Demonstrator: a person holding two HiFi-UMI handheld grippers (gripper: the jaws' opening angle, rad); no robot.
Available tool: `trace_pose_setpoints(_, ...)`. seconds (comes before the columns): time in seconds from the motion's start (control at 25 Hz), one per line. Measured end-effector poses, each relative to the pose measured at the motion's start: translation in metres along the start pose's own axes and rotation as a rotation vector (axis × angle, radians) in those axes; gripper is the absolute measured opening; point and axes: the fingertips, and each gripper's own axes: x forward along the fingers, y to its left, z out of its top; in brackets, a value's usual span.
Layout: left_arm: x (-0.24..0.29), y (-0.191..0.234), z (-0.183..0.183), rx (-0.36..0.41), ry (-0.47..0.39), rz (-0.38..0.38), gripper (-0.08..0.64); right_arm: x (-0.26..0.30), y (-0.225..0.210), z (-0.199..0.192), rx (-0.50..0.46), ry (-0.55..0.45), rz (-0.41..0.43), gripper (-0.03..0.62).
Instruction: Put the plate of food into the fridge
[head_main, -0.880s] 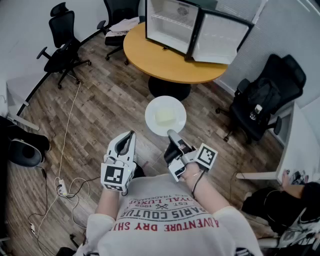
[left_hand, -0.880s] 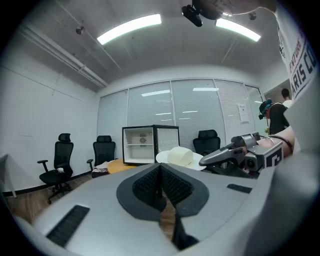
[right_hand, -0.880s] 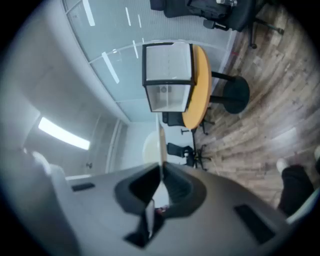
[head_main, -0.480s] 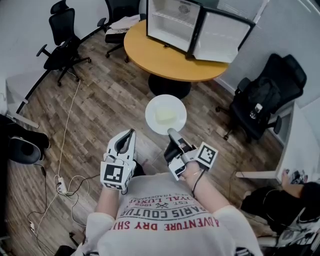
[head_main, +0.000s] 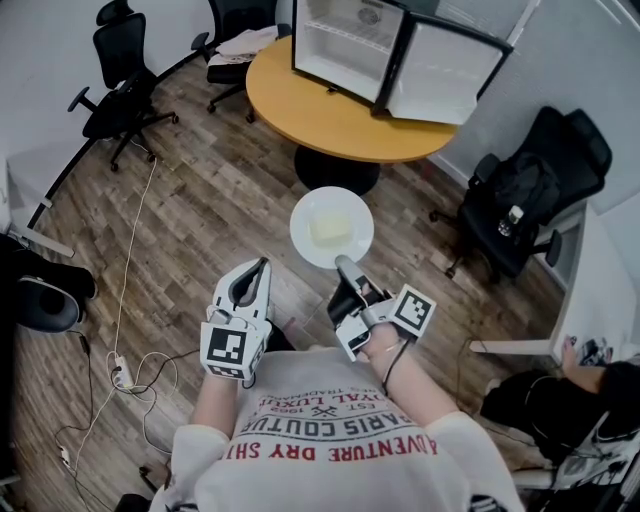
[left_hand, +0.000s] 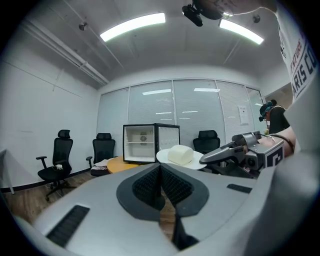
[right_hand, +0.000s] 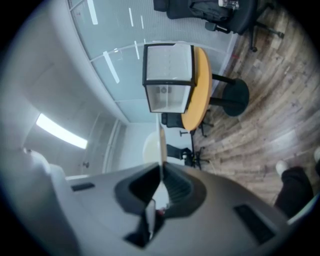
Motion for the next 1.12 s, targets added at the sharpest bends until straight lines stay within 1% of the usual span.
trace_pose_setpoints(0.2,0.007,0.025,-0.001,-0.009,-0.003,-0.019,0.029,0.022,-0.003,-0.004,0.0,-0.018,-0.021,0.038)
trace_pose_setpoints(0.4,0.025,0.058,-0.001,-0.012,-0.004,-0.043,0.029,0.057,-0.002,-0.003,-0.006,-0.039,-0.02,0.038)
trace_pose_setpoints(0.6,0.047,0.108,0.003,-0.003,-0.009,-0.072,0.029,0.105,-0.003,-0.003,0.003,-0.078,-0.031,0.038)
trace_pose_setpoints(0.92,0.083,0.191,0.014,0.003,-0.007,-0.125,0.029,0.19,0.006,-0.003,0.008,-0.14,-0.015,0.038)
trace_pose_setpoints(1.12,0.099,0.228,0.012,0.014,0.0,-0.142,0.029,0.226,0.005,-0.003,0.021,-0.163,-0.018,0.038)
